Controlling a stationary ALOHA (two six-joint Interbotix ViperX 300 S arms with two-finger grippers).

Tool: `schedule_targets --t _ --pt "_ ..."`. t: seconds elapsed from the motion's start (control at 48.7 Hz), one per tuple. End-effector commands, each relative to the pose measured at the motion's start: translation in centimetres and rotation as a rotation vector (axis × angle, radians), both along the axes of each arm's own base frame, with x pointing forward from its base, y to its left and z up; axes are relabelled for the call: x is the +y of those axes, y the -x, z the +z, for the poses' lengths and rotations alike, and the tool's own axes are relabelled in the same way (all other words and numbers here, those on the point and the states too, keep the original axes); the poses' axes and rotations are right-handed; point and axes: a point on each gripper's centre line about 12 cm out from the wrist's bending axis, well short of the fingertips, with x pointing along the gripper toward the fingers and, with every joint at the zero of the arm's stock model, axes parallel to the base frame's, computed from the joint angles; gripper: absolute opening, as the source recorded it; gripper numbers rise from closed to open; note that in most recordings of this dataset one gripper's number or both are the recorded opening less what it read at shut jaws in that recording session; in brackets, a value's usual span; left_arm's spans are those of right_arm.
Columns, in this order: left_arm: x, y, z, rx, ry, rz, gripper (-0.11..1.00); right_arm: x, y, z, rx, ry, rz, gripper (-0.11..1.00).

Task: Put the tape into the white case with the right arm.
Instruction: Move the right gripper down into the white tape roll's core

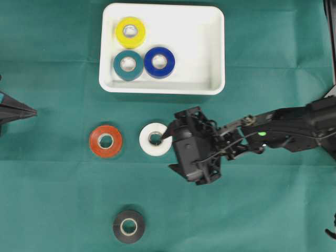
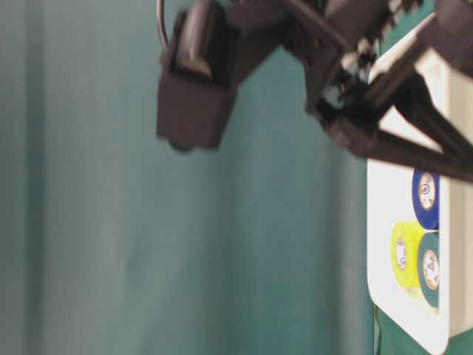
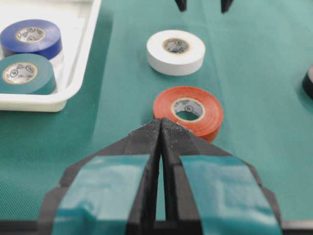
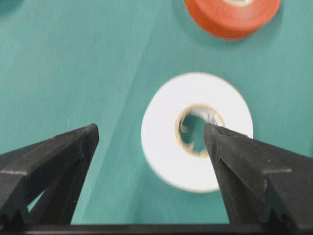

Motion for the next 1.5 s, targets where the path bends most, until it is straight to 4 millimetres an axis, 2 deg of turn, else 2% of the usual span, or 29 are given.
schedule_targets --t 0.0,0.226,0.493,1.048,1.479 --pt "0.0 -0.1 0.5 -0.008 -0.001 0.003 0.01 0.3 -1.7 1.5 -0.053 -0.011 0.001 0.65" --pt "0.1 -0.1 0.6 -0.011 -0.001 0.005 0.01 0.4 -2.9 1.2 -0.056 -0.014 -0.005 0.65" --pt "0.0 -0.1 0.6 -0.011 -0.001 0.003 0.01 0.3 -2.9 0.4 -0.031 -0.01 -0.012 0.65" --pt "0.0 -0.1 0.6 -0.011 -0.001 0.003 0.01 -0.2 -2.9 -3.4 0.055 -0.001 -0.028 0.65" --pt "0.0 -0.1 0.6 -0.011 -0.001 0.003 0.01 -0.3 -2.9 -3.6 0.066 -0.016 -0.053 0.65"
